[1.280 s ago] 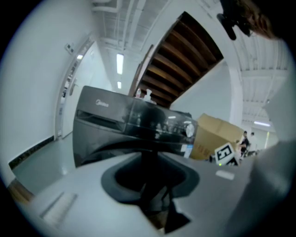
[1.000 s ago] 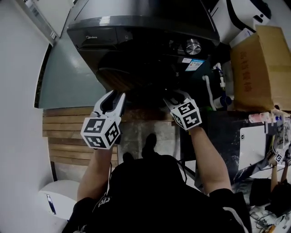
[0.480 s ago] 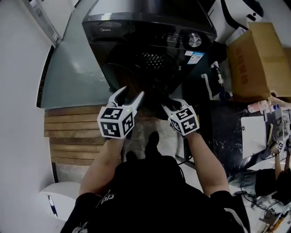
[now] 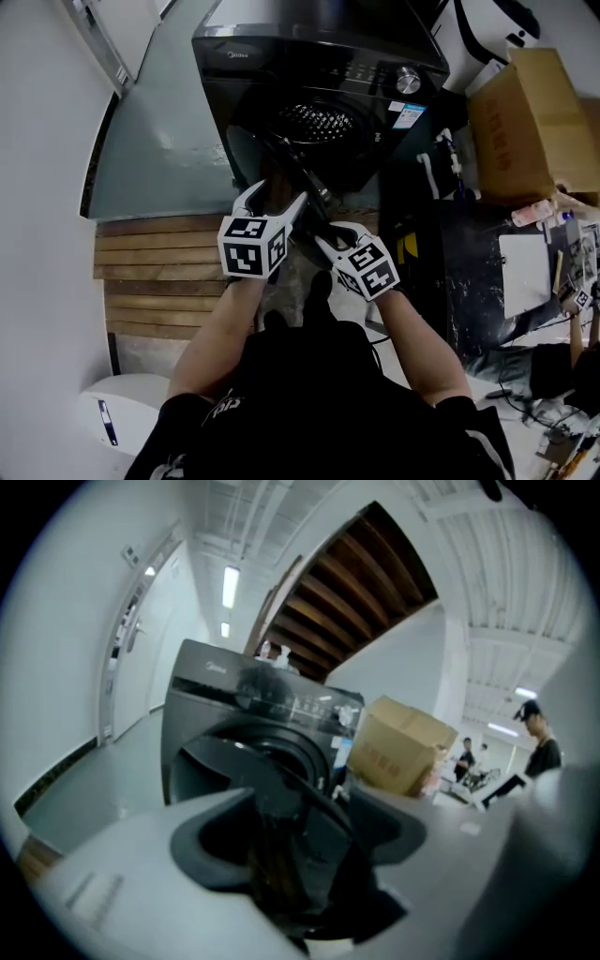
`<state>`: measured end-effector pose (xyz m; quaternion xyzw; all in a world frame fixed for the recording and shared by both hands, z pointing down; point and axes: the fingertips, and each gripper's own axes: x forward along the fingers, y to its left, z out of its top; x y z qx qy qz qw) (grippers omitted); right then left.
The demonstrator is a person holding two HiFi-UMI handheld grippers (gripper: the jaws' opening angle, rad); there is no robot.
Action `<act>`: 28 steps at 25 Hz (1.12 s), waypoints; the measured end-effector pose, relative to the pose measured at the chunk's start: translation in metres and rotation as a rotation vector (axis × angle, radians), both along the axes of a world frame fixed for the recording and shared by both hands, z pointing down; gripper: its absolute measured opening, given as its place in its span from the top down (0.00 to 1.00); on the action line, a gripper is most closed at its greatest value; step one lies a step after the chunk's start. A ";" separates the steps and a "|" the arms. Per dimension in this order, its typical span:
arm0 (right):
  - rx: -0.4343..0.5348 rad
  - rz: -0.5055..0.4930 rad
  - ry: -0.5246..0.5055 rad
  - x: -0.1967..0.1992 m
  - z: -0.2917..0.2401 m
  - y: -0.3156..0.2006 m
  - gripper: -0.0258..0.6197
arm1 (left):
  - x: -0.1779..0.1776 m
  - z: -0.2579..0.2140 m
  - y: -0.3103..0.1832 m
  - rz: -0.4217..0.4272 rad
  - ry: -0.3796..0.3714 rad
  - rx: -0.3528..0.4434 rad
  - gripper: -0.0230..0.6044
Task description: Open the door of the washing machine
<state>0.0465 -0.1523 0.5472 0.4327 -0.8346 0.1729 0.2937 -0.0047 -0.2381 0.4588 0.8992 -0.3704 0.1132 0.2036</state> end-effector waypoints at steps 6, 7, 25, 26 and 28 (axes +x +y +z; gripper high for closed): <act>-0.028 -0.066 -0.046 -0.043 -0.001 0.020 0.78 | -0.021 0.014 0.011 -0.020 -0.018 -0.022 0.45; -0.033 -0.081 -0.049 -0.051 -0.001 0.023 0.78 | -0.025 0.015 0.012 -0.026 -0.019 -0.023 0.45; 0.046 -0.286 -0.150 -0.142 -0.034 0.030 0.80 | -0.120 0.015 0.023 -0.110 -0.121 0.025 0.71; 0.051 -0.275 -0.152 -0.138 -0.037 0.027 0.80 | -0.126 0.015 0.022 -0.117 -0.128 0.025 0.72; 0.065 -0.254 -0.157 -0.131 -0.042 0.020 0.80 | -0.138 0.014 0.021 -0.135 -0.140 0.027 0.74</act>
